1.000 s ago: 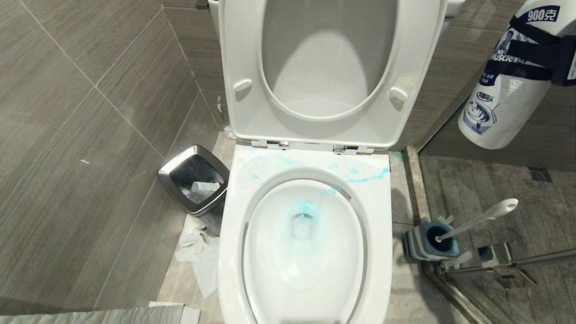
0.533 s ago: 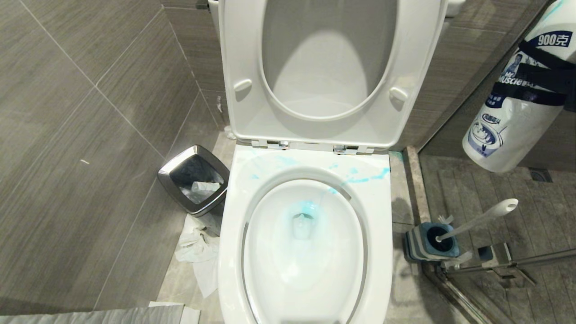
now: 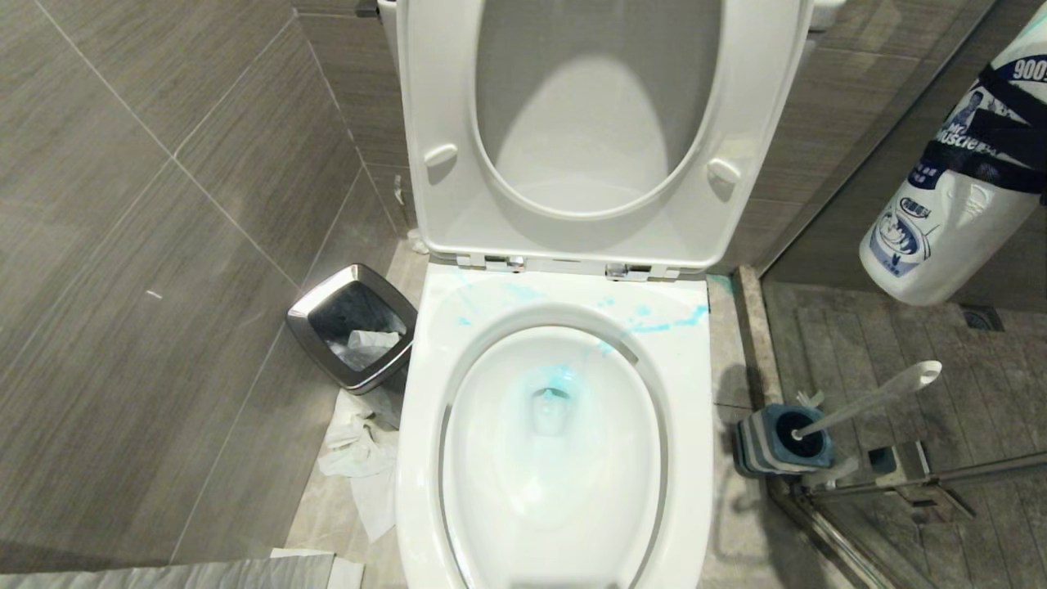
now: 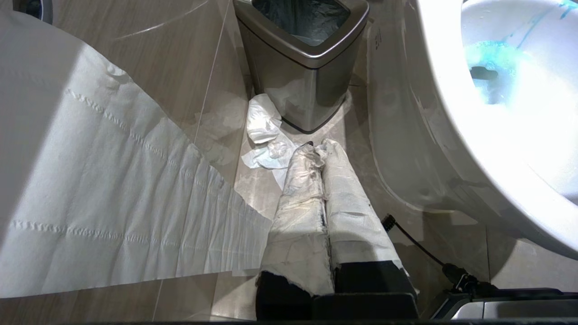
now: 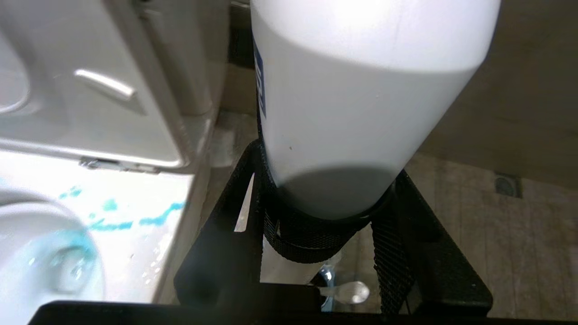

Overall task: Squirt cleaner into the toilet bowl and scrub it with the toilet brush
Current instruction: Place the cleaning agent on the floor

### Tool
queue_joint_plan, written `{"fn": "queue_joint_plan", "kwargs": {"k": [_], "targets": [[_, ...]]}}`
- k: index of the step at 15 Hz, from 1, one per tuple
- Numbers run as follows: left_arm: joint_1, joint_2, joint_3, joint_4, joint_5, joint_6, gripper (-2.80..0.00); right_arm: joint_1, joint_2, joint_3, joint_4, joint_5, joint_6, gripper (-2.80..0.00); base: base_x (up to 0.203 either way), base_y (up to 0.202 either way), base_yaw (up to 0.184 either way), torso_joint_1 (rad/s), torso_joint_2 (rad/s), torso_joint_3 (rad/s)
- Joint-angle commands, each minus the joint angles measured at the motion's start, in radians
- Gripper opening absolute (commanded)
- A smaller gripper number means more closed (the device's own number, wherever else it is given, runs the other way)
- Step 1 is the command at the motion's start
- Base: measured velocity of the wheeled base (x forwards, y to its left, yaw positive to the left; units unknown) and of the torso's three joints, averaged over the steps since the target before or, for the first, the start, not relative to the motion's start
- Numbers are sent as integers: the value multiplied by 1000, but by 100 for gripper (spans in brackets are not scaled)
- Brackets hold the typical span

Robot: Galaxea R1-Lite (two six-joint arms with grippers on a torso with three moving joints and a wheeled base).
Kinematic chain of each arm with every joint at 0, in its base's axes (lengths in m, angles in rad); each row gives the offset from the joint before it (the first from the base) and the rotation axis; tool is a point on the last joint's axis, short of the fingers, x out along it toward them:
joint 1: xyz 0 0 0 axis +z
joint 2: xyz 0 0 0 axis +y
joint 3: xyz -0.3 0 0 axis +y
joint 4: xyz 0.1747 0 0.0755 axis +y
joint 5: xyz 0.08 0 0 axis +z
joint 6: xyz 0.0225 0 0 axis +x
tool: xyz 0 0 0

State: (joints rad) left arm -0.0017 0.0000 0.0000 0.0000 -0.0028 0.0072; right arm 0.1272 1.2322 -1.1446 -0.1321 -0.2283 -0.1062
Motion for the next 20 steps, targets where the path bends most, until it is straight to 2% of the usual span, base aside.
{"fn": "queue_joint_plan", "kwargs": {"k": [1,7,11,15,20], "targets": [[0,0,2,0,0,0,-280,-16,-16,59,-48,-24,0,-280,0,0,0,0,0,0],[0,0,2,0,0,0,-280,-24,-28,128,-55,-25,73,-280,0,0,0,0,0,0],[0,0,2,0,0,0,-280,-30,-7,136,-71,-25,92,-280,0,0,0,0,0,0],[0,0,2,0,0,0,-280,-39,56,207,-297,-27,81,-280,0,0,0,0,0,0],[0,0,2,0,0,0,-280,-87,101,200,-317,-31,57,-280,0,0,0,0,0,0]]}}
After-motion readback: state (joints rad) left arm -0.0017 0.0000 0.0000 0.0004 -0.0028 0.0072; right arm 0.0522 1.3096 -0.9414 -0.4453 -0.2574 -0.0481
